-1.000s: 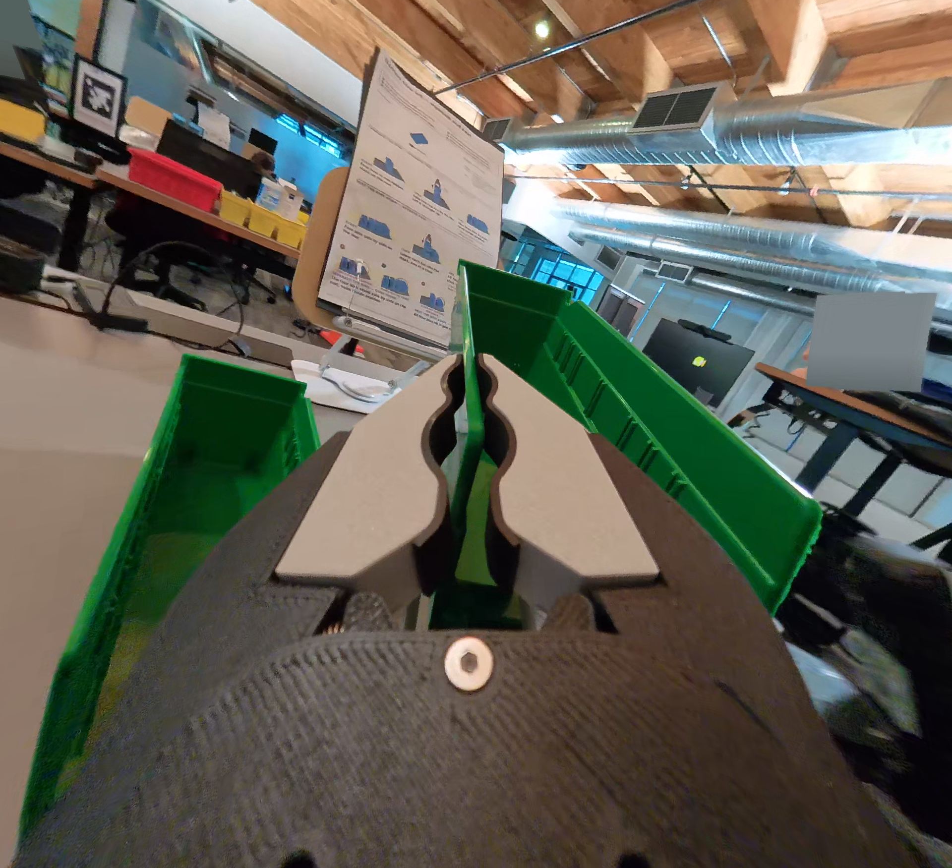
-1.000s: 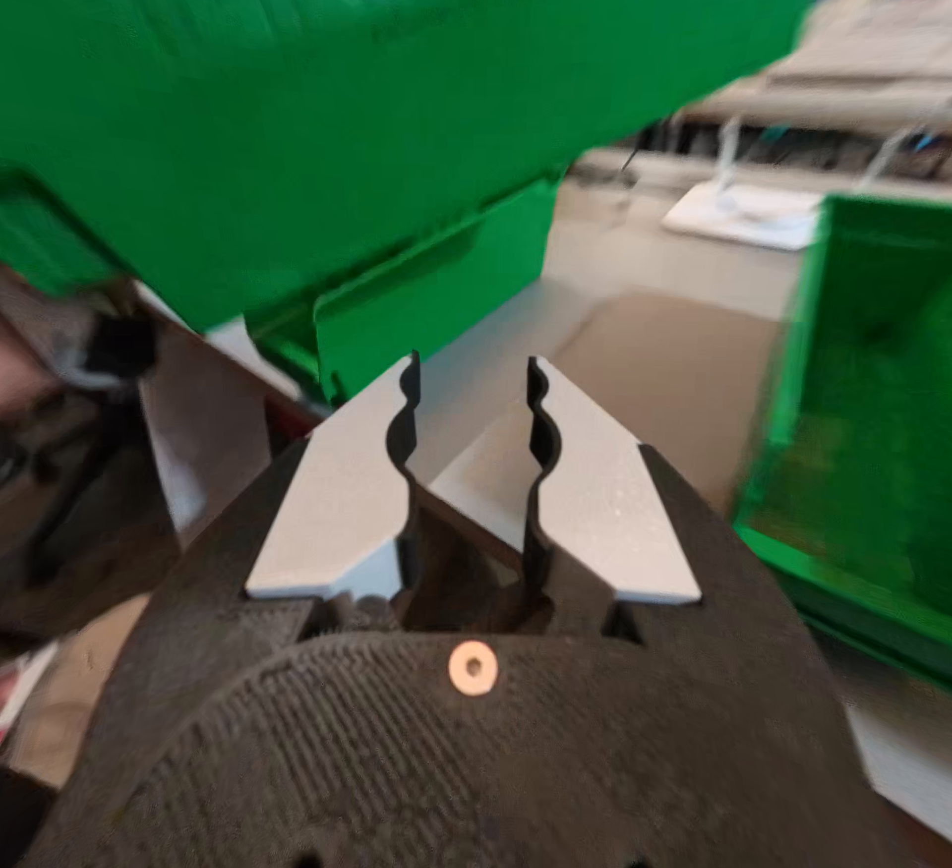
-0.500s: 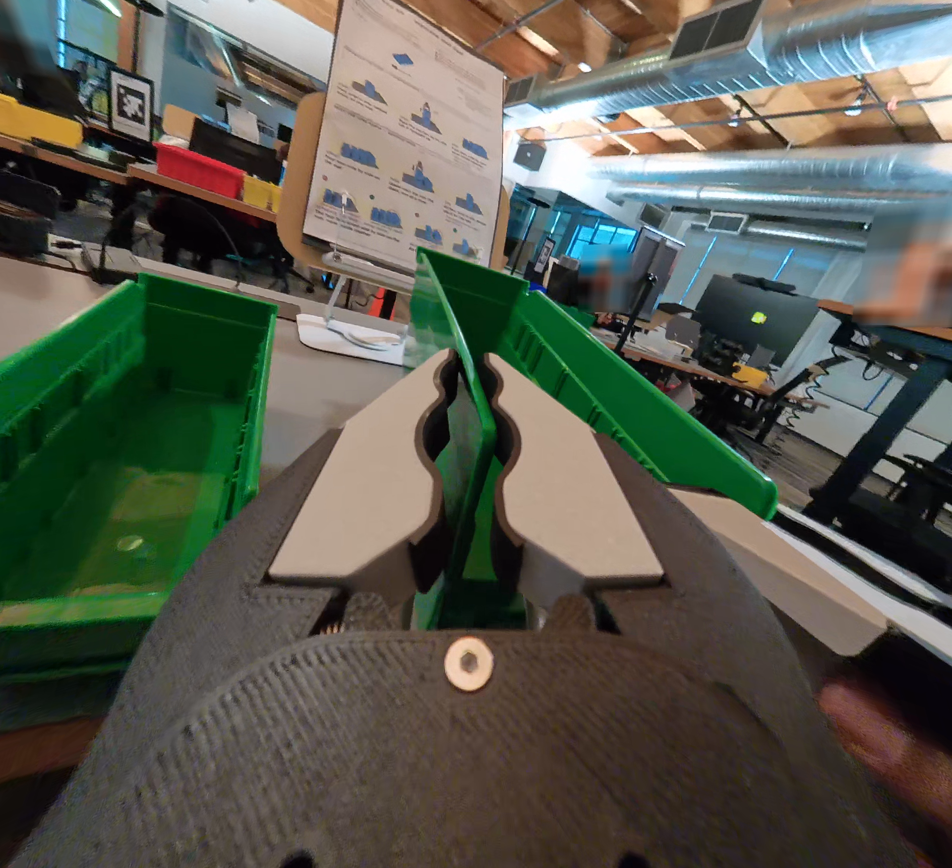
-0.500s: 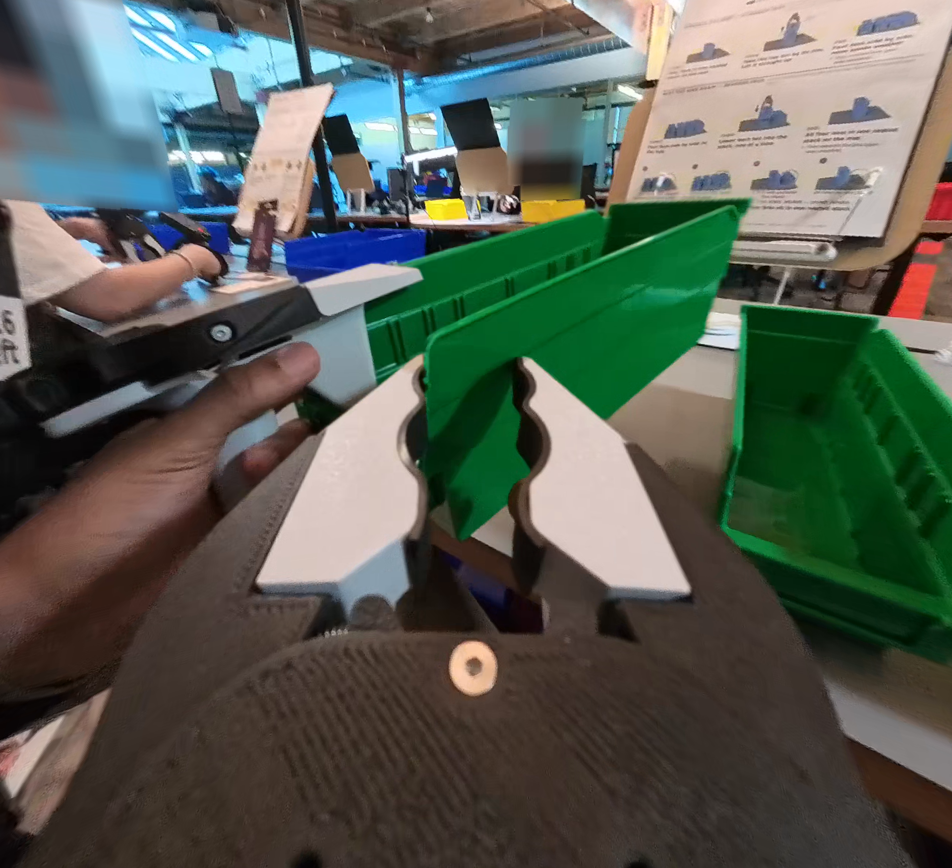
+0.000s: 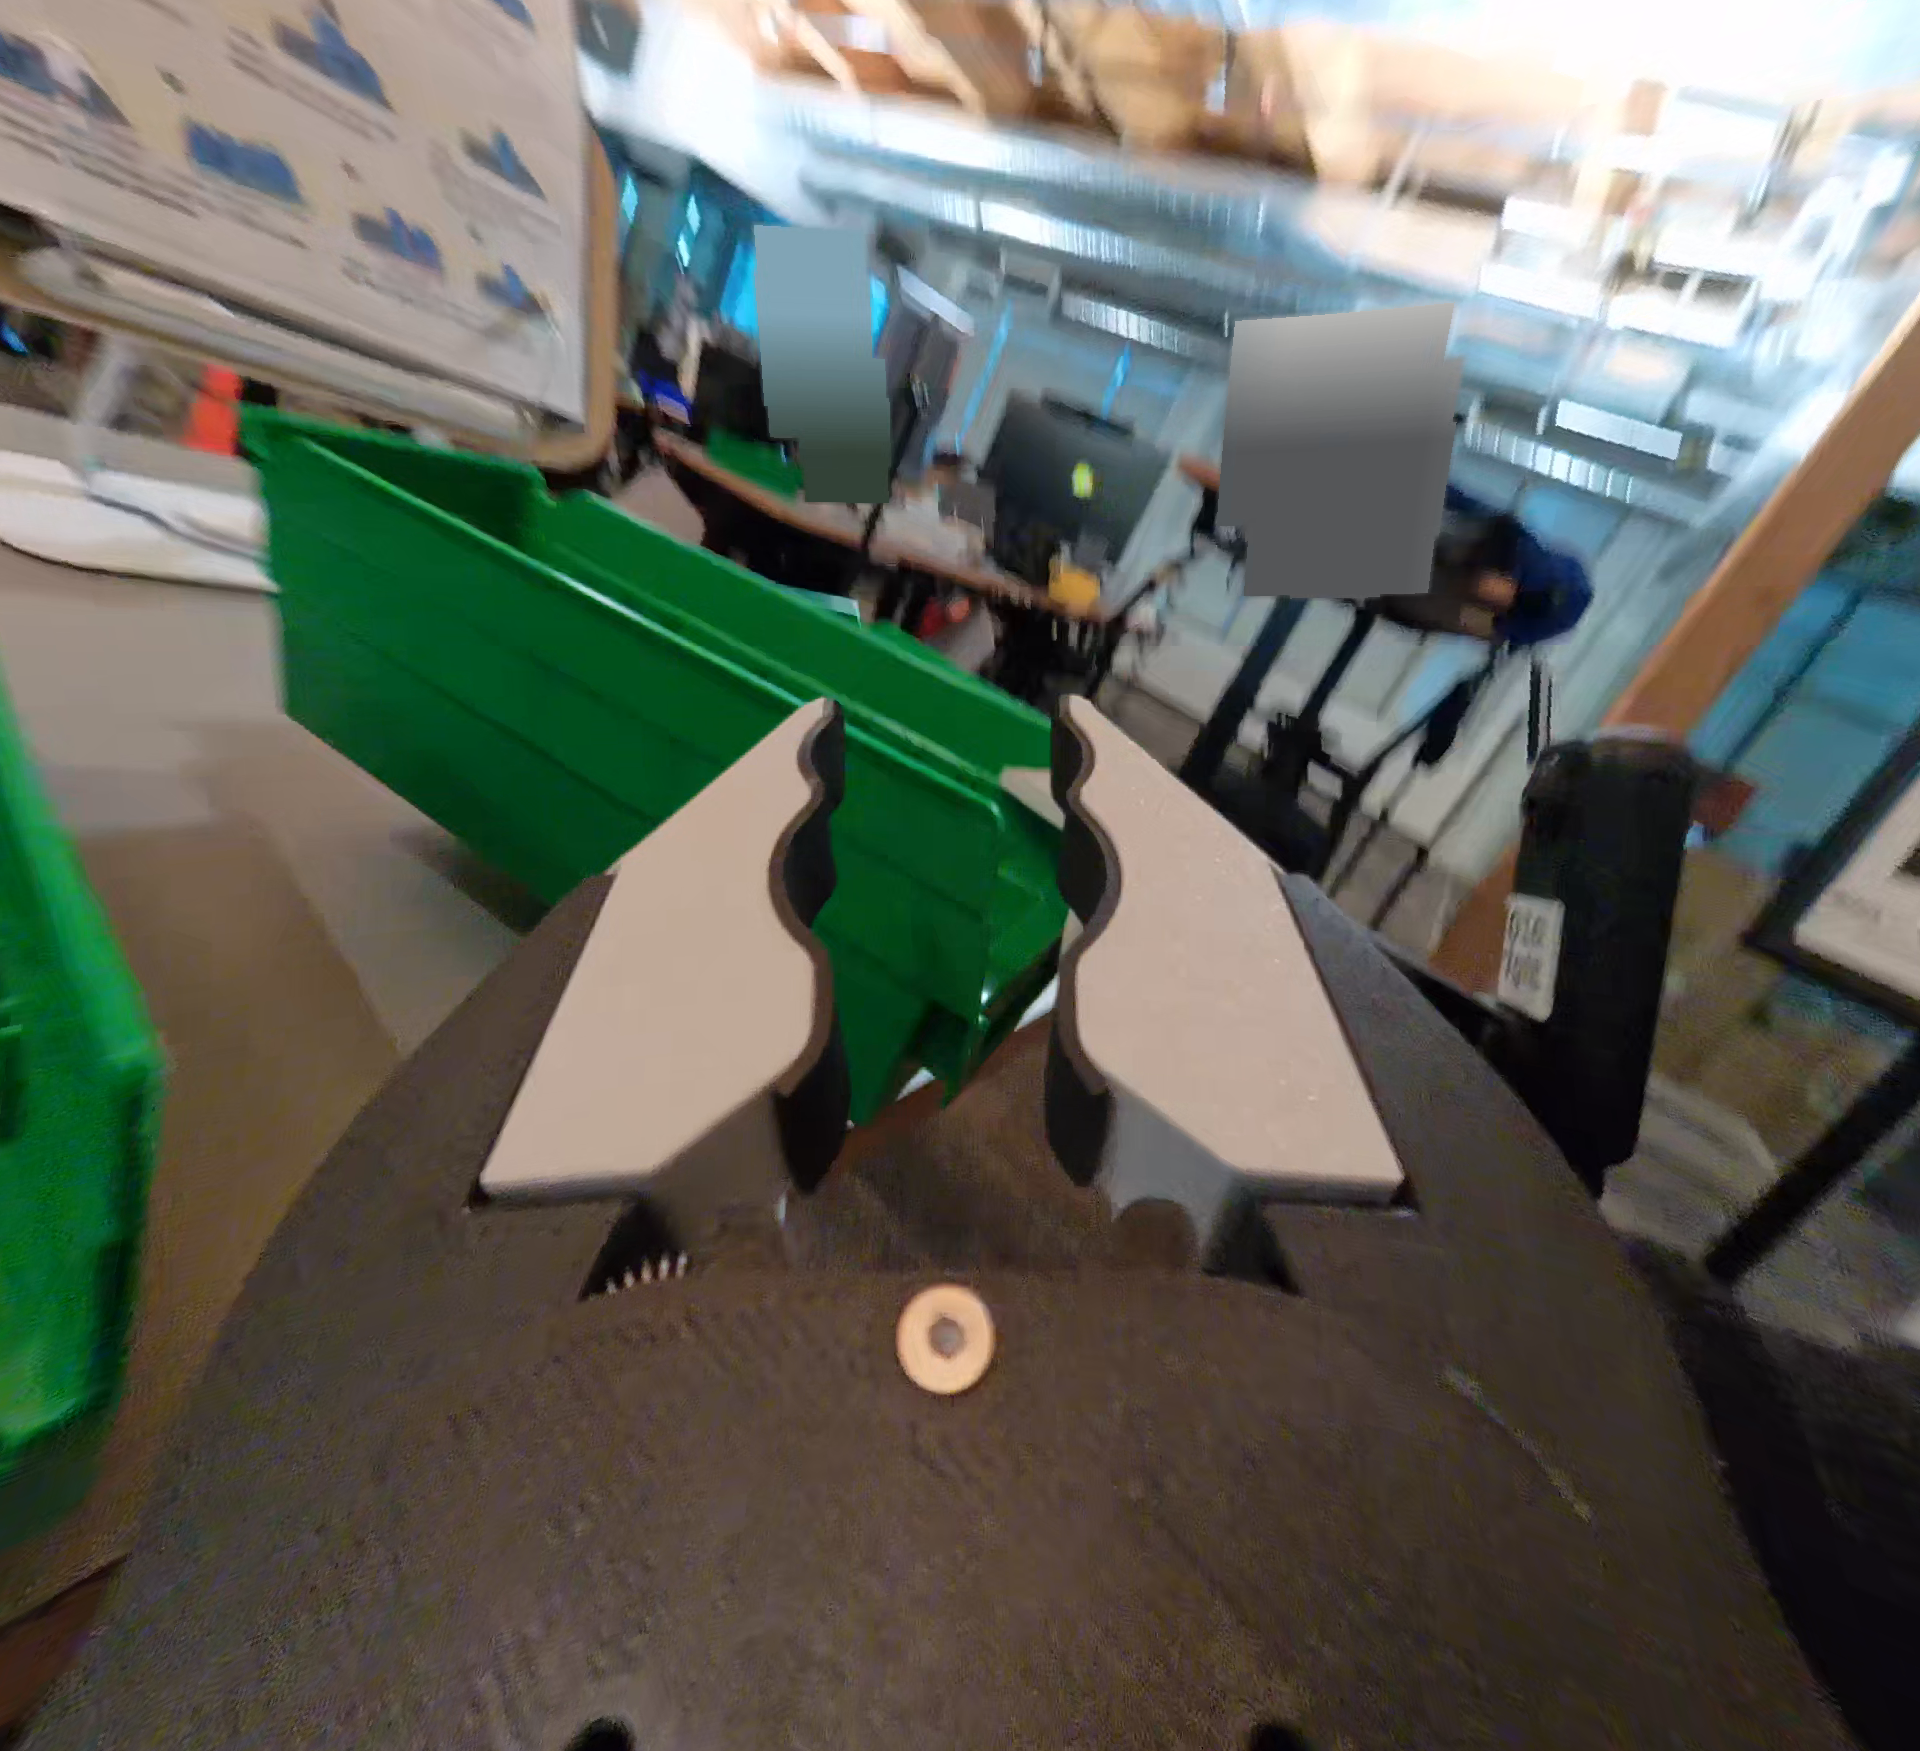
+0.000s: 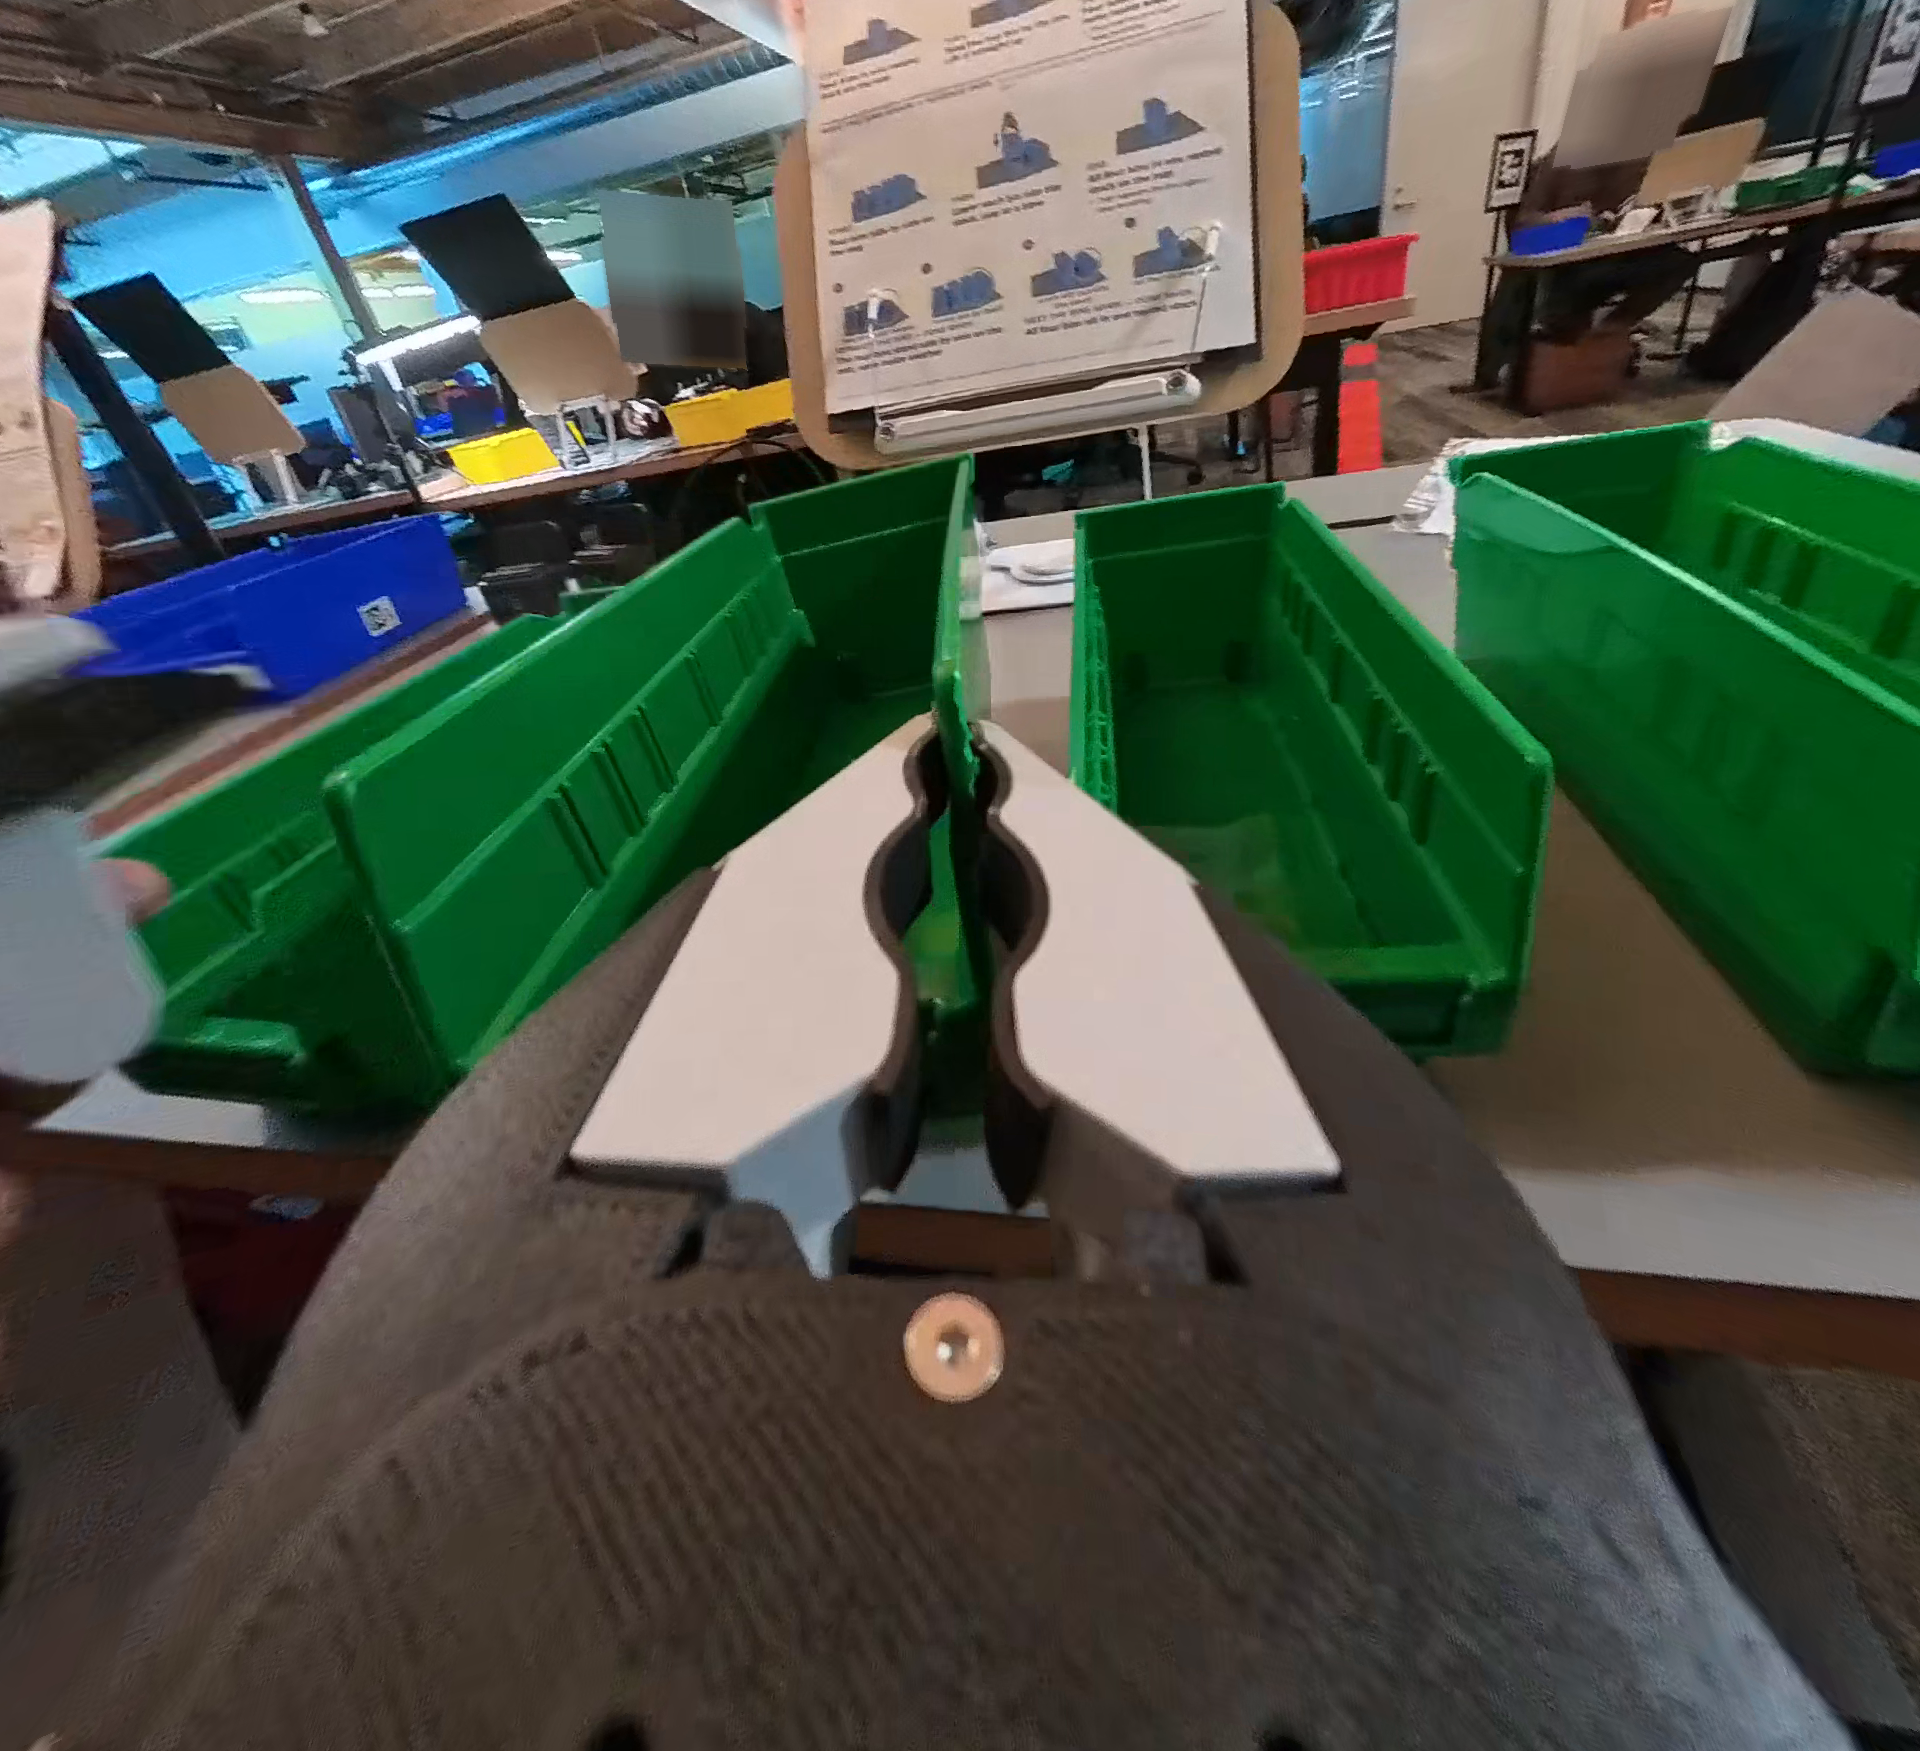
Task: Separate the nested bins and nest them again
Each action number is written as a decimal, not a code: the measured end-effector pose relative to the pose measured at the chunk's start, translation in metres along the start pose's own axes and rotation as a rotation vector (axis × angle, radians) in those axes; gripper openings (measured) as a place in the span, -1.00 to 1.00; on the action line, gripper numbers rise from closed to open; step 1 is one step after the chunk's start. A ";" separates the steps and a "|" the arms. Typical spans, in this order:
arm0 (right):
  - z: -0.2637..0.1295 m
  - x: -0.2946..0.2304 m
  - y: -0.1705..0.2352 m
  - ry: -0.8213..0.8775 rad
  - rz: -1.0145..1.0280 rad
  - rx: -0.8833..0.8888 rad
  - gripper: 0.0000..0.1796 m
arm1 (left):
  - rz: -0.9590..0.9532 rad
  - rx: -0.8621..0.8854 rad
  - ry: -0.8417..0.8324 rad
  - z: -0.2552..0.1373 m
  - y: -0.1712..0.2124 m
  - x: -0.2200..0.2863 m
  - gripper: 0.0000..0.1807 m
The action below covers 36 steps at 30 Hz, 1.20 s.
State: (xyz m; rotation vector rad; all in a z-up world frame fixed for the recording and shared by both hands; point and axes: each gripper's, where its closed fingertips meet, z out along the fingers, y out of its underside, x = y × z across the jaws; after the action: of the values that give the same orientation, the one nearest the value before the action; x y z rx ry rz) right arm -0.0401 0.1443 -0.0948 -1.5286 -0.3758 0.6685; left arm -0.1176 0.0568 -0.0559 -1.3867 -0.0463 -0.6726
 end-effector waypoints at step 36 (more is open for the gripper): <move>0.064 -0.040 0.104 0.048 -0.116 -0.257 -0.49 | 0.020 -0.053 -0.965 -0.138 0.005 -0.224 -0.96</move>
State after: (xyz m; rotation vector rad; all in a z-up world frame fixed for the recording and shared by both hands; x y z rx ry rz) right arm -0.1277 0.1617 -0.1873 -1.7481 -0.5251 0.5058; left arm -0.3462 0.0228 -0.1815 -1.6482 -0.7782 0.0648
